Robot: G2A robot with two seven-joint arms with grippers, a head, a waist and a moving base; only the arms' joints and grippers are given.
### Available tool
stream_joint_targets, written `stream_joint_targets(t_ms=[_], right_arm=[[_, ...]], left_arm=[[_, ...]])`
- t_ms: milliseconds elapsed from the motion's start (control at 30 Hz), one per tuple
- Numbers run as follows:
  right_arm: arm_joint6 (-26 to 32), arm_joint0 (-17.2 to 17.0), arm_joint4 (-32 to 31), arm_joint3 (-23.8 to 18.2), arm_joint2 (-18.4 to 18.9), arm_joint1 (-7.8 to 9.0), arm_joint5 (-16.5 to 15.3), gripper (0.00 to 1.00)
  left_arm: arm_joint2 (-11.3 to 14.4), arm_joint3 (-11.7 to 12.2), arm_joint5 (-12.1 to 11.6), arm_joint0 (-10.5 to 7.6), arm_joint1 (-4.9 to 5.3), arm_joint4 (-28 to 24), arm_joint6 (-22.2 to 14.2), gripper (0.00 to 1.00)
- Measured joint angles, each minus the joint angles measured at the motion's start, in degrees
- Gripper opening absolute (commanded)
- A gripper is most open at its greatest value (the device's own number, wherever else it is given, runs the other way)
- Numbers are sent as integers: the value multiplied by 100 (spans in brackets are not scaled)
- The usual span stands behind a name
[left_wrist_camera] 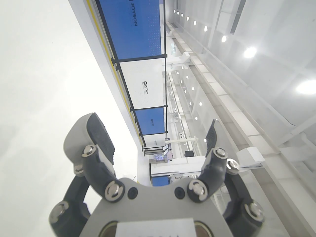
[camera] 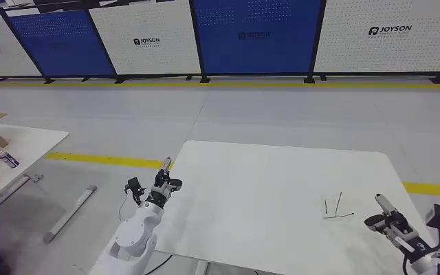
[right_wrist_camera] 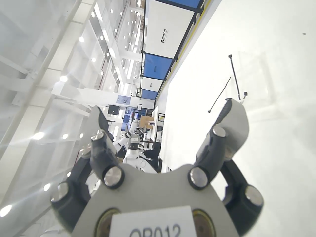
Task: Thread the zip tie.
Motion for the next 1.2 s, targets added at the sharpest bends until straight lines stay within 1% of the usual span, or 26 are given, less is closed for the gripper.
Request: stream_joint_targets(t_ms=[100,167,200,267,333,400,500,633,700,733,1200], right_arm=[[0,0,0,0,0,0,0,100],[133,123,53,43,1,39,118,100],[333,261,34,109,49,71,231,100],[1044,607,-246,255,92,139,428,100],[1668,917,-444,393,44,192,480,100],[2120,1184,-550,548,-25,235,496,100],[2832,1676,-824,906,-228,308,554,100],[3811,2426,-1310,1595,-722,387,554,100],[4056,2700,-1386,1933,-865,394,525,100],[4053,2760,-1313,2037,-882,393,518,100],[4011,2744,-1259,1986,-871,390,519,100]], left_arm=[[0,0,0,0,0,0,0,100],[0,0,0,0,0,0,0,100],[0,0,0,0,0,0,0,100],[0,0,0,0,0,0,0,100],[0,0,0,0,0,0,0,100],[0,0,0,0,0,0,0,100],[0,0,0,0,0,0,0,100],[0,0,0,0,0,0,0,100],[0,0,0,0,0,0,0,100],[0,0,0,0,0,0,0,100],[0,0,0,0,0,0,0,100]])
